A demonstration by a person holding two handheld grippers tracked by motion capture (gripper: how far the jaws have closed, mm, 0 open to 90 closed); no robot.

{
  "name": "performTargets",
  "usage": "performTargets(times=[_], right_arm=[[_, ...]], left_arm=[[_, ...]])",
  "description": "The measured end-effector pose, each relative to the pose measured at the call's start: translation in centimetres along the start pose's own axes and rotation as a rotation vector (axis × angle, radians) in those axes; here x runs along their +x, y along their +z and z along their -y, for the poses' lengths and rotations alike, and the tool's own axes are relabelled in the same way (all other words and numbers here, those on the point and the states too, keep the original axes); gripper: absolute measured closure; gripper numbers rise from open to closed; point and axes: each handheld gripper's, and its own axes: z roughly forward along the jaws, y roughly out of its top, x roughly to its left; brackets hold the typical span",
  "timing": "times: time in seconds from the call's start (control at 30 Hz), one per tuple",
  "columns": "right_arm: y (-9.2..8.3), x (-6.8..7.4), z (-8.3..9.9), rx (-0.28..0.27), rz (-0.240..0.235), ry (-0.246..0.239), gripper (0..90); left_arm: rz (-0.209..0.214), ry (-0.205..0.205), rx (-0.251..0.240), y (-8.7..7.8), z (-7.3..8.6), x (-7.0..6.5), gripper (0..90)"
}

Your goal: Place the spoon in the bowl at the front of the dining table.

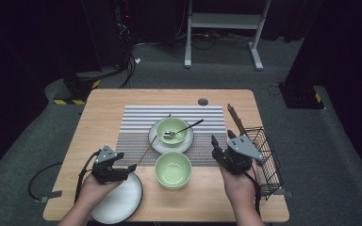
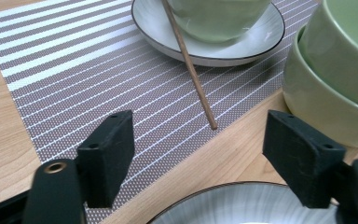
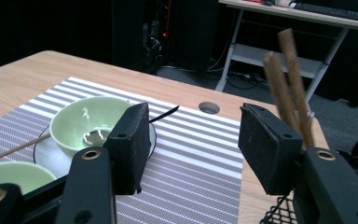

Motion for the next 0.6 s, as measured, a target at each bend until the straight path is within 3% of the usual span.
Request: performTargets(times=[0.27,0.6], right_arm=[[-0.3,-1.1,-1.7,-0.018,0.026,-0.007,42.9],[0.6,-2.6,-2.9,-0.027,0.069,0.005,44.8]], left_arm=[[0.001,-0.008,0.016,0.0,0.6,0.5,20.3],[-0.004,-0.028,0.001,0.0,1.2,0.7,21.7]])
